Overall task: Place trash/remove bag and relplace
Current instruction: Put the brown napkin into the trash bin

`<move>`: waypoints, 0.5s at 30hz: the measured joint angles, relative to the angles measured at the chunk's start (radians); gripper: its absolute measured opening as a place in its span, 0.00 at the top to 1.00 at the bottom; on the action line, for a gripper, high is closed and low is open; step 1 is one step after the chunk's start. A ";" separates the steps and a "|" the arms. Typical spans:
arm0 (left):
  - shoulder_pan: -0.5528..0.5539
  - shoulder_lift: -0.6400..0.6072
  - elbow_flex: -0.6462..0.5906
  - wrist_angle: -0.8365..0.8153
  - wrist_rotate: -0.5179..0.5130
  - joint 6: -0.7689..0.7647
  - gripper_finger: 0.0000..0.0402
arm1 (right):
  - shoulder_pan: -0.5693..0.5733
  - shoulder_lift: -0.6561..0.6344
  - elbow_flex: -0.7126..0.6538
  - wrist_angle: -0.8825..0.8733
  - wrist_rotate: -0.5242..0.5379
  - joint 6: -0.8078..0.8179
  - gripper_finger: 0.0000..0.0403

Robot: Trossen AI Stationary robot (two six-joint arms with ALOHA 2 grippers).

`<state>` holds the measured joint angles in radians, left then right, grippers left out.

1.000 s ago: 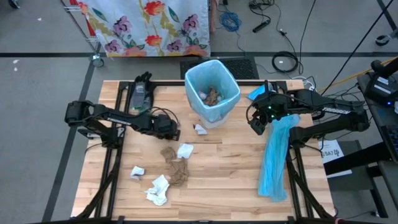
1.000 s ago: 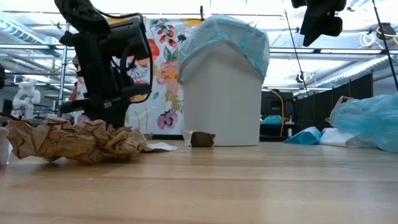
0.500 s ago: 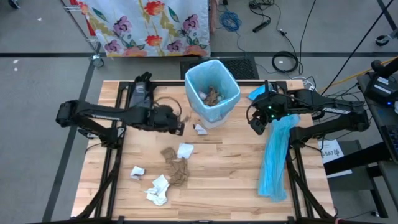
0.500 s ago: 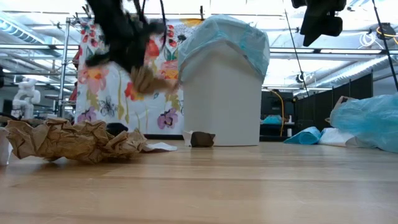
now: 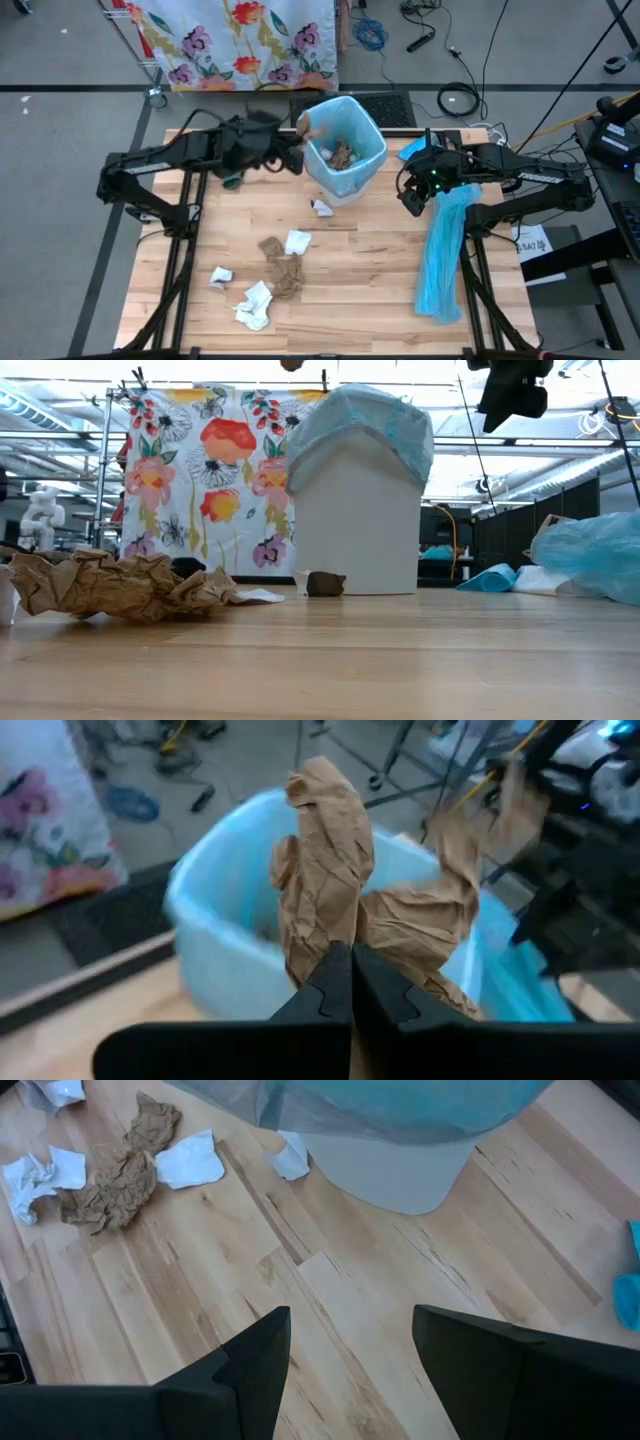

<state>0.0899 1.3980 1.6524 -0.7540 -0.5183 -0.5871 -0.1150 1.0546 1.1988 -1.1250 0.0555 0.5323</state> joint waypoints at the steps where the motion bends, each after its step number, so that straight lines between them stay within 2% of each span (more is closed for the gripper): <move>1: 0.017 0.016 0.013 0.002 0.012 0.022 1.00 | 0.000 0.000 0.000 0.000 0.000 0.002 0.50; 8: 0.076 0.120 0.029 0.241 0.068 0.208 0.96 | 0.000 0.000 0.000 -0.001 0.000 0.006 0.50; 15: 0.111 0.195 0.029 0.337 0.131 0.230 0.82 | 0.000 0.000 0.000 -0.001 -0.001 0.006 0.50</move>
<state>0.2009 1.5926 1.6814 -0.4175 -0.3868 -0.3576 -0.1150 1.0546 1.1988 -1.1259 0.0544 0.5385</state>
